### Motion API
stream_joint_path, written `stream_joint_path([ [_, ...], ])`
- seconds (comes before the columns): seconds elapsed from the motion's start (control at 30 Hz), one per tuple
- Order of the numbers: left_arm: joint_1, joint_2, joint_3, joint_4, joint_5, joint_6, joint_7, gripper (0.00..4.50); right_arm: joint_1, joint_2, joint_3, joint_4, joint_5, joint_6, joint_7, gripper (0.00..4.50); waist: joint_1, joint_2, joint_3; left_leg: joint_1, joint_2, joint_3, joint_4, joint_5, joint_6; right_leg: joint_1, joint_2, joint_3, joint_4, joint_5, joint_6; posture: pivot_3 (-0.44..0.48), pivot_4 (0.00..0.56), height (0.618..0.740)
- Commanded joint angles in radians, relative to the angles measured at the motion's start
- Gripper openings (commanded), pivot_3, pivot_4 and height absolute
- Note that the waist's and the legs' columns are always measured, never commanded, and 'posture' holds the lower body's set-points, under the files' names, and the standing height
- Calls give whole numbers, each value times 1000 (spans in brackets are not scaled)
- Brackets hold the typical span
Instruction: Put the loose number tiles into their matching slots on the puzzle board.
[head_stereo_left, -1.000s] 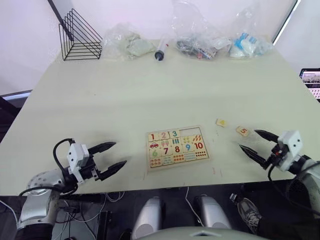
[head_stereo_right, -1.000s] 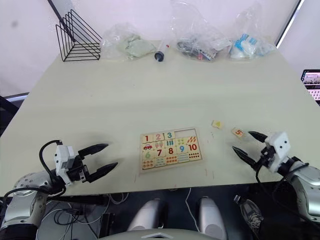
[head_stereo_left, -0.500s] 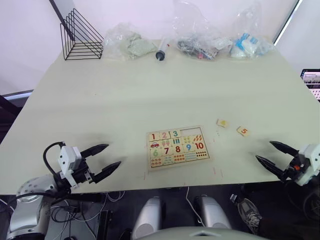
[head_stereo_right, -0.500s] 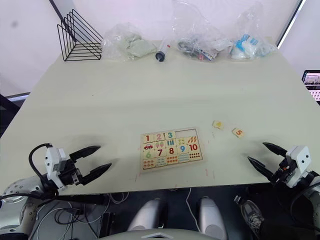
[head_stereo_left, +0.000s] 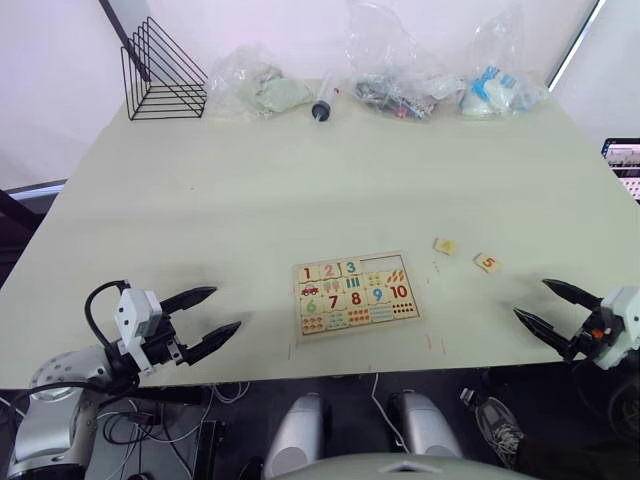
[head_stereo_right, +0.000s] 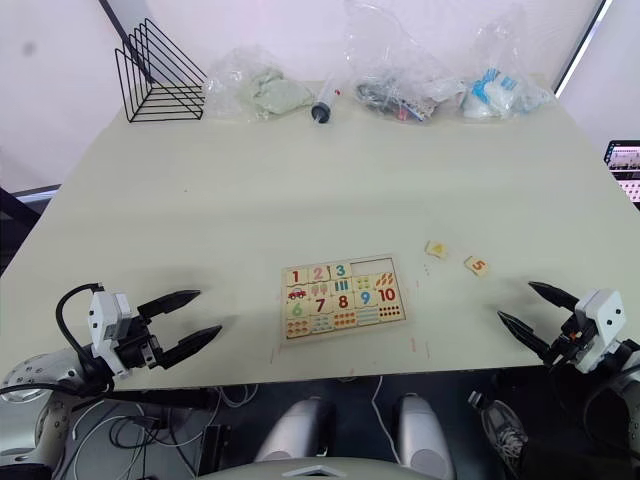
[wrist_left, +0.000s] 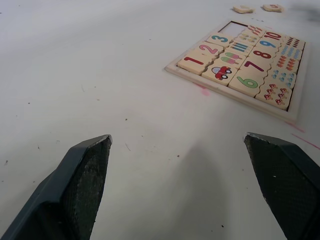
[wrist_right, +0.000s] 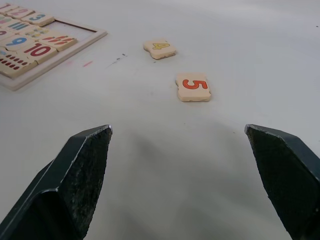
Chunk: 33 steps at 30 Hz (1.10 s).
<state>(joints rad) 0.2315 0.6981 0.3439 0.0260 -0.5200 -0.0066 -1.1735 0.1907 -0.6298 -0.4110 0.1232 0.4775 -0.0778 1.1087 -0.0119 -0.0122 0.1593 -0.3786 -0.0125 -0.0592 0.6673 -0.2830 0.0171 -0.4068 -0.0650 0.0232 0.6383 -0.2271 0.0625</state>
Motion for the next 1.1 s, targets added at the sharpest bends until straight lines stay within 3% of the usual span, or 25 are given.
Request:
stream_joint_path([
  [0.03, 7, 9, 20, -32, -7, -9, -4, 4500, -4, -9, -19, -9, 20, -20, 8, 4464, 0, 0, 0, 0, 0, 0, 0, 0, 0, 0, 0, 0, 0, 0, 0, 0, 150, 740],
  [1.1, -24, 26, 13, -1, -3, -45, -76, 4500, -57, -10, 6, 39, 27, -47, 64, 4464, 0, 0, 0, 1, 0, 0, 1, 0, 0, 2, 0, 0, 0, 0, 0, 0, 150, 740],
])
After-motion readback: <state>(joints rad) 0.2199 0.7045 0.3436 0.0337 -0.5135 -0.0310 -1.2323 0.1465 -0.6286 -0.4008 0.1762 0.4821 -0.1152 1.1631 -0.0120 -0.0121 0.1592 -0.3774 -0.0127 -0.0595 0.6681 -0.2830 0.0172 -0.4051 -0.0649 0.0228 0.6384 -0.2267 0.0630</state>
